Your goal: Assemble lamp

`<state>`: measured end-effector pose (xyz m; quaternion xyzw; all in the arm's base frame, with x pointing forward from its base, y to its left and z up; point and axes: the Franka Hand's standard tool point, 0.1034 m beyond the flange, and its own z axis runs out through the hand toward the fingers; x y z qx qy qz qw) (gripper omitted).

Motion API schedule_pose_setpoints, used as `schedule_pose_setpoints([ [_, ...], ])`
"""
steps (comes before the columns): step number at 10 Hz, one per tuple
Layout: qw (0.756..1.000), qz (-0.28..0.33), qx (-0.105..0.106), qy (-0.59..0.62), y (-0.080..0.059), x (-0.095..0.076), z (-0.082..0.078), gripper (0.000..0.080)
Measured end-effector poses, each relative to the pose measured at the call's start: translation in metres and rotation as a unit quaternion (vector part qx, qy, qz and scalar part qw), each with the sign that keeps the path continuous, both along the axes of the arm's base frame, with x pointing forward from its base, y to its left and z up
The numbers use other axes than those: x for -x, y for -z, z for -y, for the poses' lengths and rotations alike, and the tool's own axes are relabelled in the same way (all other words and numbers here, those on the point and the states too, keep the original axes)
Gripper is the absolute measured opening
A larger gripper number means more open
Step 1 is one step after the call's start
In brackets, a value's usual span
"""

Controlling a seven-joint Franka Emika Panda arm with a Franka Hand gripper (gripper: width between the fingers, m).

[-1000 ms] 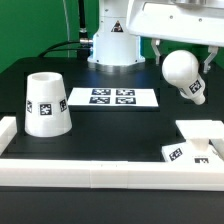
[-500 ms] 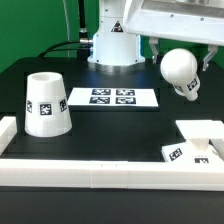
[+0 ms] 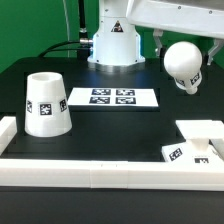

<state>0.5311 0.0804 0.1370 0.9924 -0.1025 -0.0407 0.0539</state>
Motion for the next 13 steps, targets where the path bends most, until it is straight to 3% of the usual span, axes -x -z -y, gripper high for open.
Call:
schedule_pose_setpoints([
  [3,0.991,0.007,0.022,-0.133,-0.009,-0.015,-0.005,0.0577],
  [4,0.989,0.045,0.014,-0.141,-0.011,-0.022,-0.012,0.0577],
  [7,0.978,0.142,-0.011,-0.15,-0.006,-0.023,-0.023,0.0577],
  [11,0.942,0.241,-0.018,-0.232,-0.006,-0.033,-0.035,0.0577],
  [13,0.942,0.217,-0.006,-0.257,-0.01,-0.037,-0.018,0.0577],
])
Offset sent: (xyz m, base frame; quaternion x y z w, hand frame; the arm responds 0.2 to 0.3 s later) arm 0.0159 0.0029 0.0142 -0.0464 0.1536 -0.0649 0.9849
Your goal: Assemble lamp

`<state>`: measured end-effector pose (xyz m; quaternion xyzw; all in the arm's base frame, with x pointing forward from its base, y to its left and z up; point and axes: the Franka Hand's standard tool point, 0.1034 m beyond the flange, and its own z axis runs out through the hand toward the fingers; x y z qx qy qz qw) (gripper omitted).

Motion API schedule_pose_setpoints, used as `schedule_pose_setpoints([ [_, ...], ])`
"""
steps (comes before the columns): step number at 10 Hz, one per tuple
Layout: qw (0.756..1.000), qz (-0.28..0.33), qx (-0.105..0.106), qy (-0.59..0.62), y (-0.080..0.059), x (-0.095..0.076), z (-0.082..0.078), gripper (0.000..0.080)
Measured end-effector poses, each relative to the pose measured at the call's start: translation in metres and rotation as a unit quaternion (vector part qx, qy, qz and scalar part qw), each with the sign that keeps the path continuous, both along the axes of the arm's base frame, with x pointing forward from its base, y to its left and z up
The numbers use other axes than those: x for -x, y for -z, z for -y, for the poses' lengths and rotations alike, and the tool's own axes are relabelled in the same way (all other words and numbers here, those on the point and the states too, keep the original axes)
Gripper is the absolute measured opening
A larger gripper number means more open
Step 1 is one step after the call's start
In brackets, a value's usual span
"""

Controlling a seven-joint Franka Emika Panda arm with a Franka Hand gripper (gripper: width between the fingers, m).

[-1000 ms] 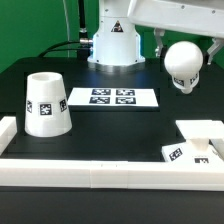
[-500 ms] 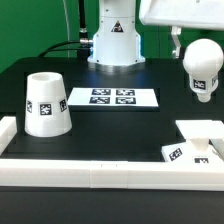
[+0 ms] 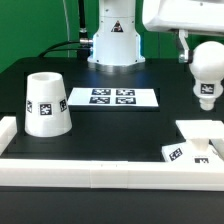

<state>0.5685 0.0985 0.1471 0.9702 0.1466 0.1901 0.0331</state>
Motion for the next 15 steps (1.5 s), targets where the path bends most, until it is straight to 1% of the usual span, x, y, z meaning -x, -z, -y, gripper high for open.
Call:
schedule_pose_setpoints([
  [3,1.0,-0.002,0.0,0.0,0.003,0.001,-0.002,0.0577],
  [4,1.0,-0.002,0.005,-0.01,0.004,0.001,0.0,0.0577],
  [5,0.999,0.003,0.023,-0.046,0.004,-0.003,0.008,0.0577],
  [6,0.997,0.006,0.039,-0.071,-0.001,-0.013,0.016,0.0577],
  [7,0.994,0.017,0.054,-0.093,-0.011,-0.03,0.024,0.0577],
  [8,0.993,0.021,0.06,-0.099,-0.015,-0.039,0.028,0.0577],
  [9,0.993,0.018,0.06,-0.1,-0.012,-0.037,0.026,0.0577],
  [11,0.992,0.03,0.059,-0.103,-0.013,-0.038,0.028,0.0577],
  [13,0.992,0.037,0.059,-0.108,-0.01,-0.038,0.023,0.0577],
  [14,0.986,0.084,0.066,-0.132,-0.018,-0.049,0.025,0.0577],
  [15,0.98,0.121,0.073,-0.143,-0.02,-0.057,0.033,0.0577],
])
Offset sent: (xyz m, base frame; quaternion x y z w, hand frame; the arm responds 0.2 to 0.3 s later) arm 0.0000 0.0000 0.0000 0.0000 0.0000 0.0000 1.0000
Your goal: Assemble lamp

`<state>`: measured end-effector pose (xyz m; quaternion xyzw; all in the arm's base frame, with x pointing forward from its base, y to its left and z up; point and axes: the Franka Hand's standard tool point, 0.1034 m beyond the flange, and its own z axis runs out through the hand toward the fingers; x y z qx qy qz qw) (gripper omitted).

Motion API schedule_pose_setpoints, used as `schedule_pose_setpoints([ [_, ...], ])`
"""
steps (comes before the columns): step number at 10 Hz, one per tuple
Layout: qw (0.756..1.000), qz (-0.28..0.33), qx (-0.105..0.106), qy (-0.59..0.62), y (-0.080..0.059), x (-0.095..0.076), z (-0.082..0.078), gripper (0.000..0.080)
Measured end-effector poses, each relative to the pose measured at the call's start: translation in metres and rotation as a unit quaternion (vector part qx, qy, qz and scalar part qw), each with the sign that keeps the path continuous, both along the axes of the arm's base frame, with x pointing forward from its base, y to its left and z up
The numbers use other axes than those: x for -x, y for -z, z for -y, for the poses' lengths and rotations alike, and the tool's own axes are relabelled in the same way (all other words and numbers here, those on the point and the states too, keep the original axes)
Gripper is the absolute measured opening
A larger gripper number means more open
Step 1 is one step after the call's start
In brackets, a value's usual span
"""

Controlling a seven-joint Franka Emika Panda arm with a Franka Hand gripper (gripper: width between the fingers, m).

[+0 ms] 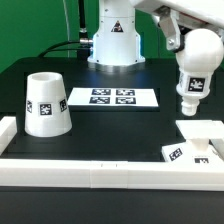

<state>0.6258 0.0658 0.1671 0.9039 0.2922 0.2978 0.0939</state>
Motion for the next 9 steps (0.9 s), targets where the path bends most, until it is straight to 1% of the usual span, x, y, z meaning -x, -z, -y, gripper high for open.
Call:
schedule_pose_setpoints([
  [1,1.0,0.004,0.005,-0.006,0.002,-0.001,0.002,0.0577],
  [5,1.0,0.003,0.005,-0.007,0.004,-0.001,0.0,0.0577],
  [7,1.0,0.001,0.001,-0.01,0.007,0.0,-0.011,0.0577],
  [9,1.0,0.0,0.001,-0.013,0.012,-0.003,-0.018,0.0577],
])
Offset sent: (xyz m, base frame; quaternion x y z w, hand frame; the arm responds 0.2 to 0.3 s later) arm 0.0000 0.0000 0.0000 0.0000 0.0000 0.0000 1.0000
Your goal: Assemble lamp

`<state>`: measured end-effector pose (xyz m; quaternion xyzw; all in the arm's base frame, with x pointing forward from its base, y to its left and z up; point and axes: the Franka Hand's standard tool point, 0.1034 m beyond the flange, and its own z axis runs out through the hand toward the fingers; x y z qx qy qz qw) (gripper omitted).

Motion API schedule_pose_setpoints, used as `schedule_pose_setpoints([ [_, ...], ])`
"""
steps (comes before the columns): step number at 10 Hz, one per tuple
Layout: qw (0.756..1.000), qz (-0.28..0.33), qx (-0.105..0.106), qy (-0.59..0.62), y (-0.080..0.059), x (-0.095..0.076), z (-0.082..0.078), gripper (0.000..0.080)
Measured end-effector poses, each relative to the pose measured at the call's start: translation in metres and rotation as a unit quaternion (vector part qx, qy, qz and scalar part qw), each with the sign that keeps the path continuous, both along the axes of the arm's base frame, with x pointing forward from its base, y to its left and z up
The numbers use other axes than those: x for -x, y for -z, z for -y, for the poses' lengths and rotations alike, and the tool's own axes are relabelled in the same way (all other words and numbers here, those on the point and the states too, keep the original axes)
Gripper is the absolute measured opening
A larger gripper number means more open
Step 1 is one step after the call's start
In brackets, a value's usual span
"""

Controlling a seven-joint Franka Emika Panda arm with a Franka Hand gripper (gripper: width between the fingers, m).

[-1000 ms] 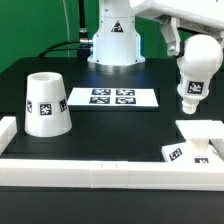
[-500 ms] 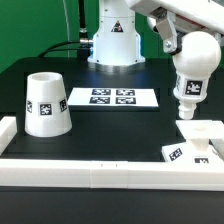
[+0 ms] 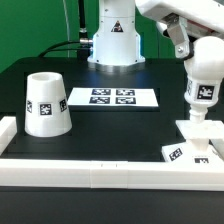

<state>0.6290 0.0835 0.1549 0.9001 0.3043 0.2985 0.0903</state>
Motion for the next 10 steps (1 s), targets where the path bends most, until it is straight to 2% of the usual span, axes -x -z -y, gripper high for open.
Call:
schedule_pose_setpoints([
  [10,1.0,-0.012,0.004,-0.006,0.025,0.01,-0.003,0.0577],
])
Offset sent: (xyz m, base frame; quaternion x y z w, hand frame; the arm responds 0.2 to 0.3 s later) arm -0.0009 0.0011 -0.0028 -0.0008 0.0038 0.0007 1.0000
